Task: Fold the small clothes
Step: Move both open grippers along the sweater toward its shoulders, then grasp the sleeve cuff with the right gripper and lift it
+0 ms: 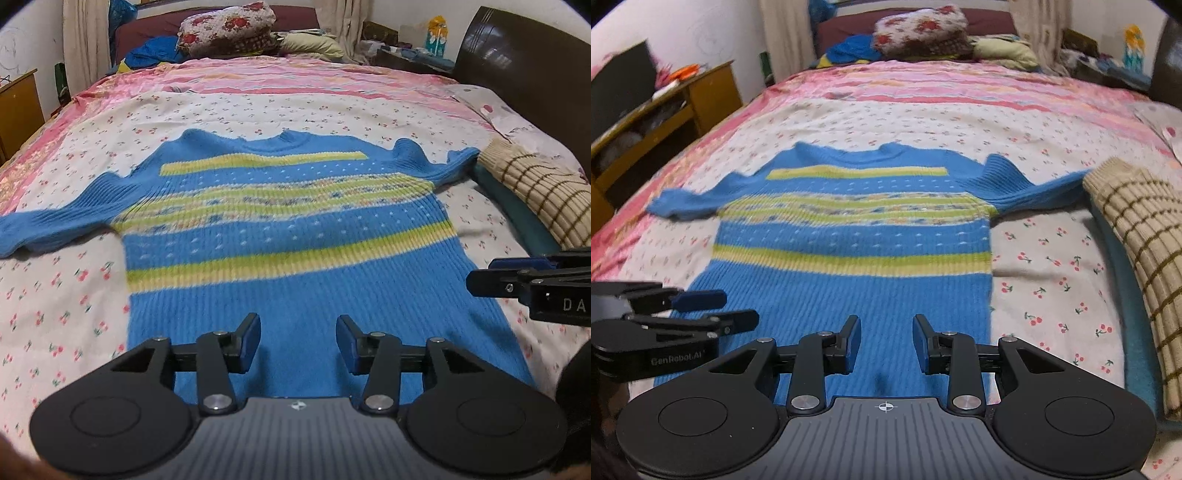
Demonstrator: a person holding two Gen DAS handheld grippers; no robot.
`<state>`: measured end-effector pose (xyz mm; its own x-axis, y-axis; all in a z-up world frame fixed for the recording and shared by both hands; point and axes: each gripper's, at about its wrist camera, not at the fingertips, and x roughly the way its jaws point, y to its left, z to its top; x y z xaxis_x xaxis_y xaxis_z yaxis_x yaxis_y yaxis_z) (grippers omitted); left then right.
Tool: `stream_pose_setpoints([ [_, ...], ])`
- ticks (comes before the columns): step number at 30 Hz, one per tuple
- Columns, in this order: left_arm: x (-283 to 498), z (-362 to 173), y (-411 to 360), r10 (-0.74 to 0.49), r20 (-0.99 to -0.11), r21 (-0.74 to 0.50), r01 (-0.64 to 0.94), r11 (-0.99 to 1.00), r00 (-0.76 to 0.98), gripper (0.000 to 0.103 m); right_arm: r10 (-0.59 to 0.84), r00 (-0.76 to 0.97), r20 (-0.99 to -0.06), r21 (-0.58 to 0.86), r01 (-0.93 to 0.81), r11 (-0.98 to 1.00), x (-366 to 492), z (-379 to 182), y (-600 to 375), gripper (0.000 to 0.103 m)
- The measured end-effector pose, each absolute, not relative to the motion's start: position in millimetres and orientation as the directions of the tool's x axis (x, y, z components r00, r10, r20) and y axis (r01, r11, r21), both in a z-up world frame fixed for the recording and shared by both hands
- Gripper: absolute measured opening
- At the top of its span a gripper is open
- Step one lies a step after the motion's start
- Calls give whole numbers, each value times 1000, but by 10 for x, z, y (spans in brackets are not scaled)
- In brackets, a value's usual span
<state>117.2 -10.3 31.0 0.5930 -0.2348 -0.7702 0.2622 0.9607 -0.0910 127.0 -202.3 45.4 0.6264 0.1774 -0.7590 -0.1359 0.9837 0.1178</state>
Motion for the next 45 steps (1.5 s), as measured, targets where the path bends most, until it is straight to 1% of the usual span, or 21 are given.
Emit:
stream_pose_setpoints([
  [5, 1388, 356, -277, -226, -761, -86, 251, 964, 608, 54, 172, 635, -753, 140, -102, 985, 1473, 413, -2230, 31],
  [11, 1647, 366, -479, -242, -754, -98, 260, 961, 611, 54, 106, 671, -734, 158, 16, 987, 1854, 475, -2702, 31],
  [19, 2034, 504, -795, -308, -718, -146, 298, 943, 623, 54, 20, 725, -688, 196, 158, 968, 2487, 865, -3389, 31],
  [24, 2267, 582, -999, -337, -691, -164, 315, 935, 639, 54, -58, 717, -694, 194, 265, 945, 2905, 955, -3797, 31],
  [28, 2375, 563, -1117, -339, -678, -157, 322, 934, 652, 55, -104, 674, -731, 192, 349, 917, 3190, 841, -4098, 31],
  [32, 2428, 472, -1173, -347, -689, -175, 319, 931, 636, 55, -73, 611, -788, 261, 439, 860, 3372, 580, -4409, 31],
  [36, 2425, 409, -1200, -348, -699, -173, 325, 930, 624, 55, -117, 552, -825, 238, 528, 816, 3411, 408, -4604, 31],
  [38, 2426, 392, -1209, -352, -700, -179, 324, 929, 621, 55, -61, 541, -839, 291, 540, 790, 3384, 325, -4686, 31],
  [40, 2438, 379, -1222, -358, -700, -188, 324, 927, 618, 55, -42, 557, -829, 331, 550, 766, 3355, 292, -4730, 31],
  [41, 2441, 376, -1228, -361, -699, -191, 325, 926, 617, 55, -21, 570, -821, 367, 556, 746, 3353, 274, -4766, 33],
  [42, 2439, 372, -1233, -363, -699, -193, 326, 925, 617, 55, 8, 586, -811, 415, 565, 713, 3352, 246, -4813, 39],
  [43, 2438, 369, -1236, -363, -698, -193, 326, 926, 617, 55, 24, 597, -802, 445, 570, 691, 3362, 232, -4841, 42],
  [45, 2426, 369, -1219, -363, -697, -194, 325, 926, 618, 55, 38, 610, -791, 480, 580, 658, 3390, 193, -4868, 42],
])
